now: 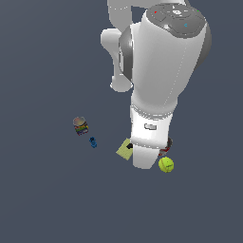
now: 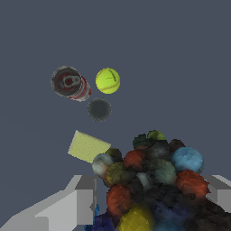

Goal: Pick up a designated object from a clutter of objects.

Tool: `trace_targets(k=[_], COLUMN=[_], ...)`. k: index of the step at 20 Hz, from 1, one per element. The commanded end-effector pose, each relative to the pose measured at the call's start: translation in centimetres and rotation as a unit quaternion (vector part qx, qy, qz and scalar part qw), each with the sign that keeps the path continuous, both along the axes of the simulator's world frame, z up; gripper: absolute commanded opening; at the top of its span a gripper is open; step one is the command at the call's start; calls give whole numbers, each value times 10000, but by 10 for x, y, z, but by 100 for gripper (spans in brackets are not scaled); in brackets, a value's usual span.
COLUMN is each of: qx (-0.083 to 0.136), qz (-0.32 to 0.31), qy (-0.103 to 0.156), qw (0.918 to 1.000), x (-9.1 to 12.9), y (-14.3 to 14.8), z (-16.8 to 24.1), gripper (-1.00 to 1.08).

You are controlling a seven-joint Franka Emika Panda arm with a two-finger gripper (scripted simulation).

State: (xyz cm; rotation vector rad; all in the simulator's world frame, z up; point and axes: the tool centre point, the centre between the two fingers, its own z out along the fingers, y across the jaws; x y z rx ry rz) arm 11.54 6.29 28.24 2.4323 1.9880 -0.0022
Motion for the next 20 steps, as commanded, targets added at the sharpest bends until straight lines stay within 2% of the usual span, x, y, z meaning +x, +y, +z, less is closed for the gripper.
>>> trace_targets(k=[1, 10, 20], qx=[5, 11, 7], qz=[3, -1, -10], qy=[-4, -5, -5], qw=[10000, 10000, 10000], x=[-4, -13, -14], y=[-9, -39, -54], z=[29, 116, 155], gripper=[-100, -100, -100])
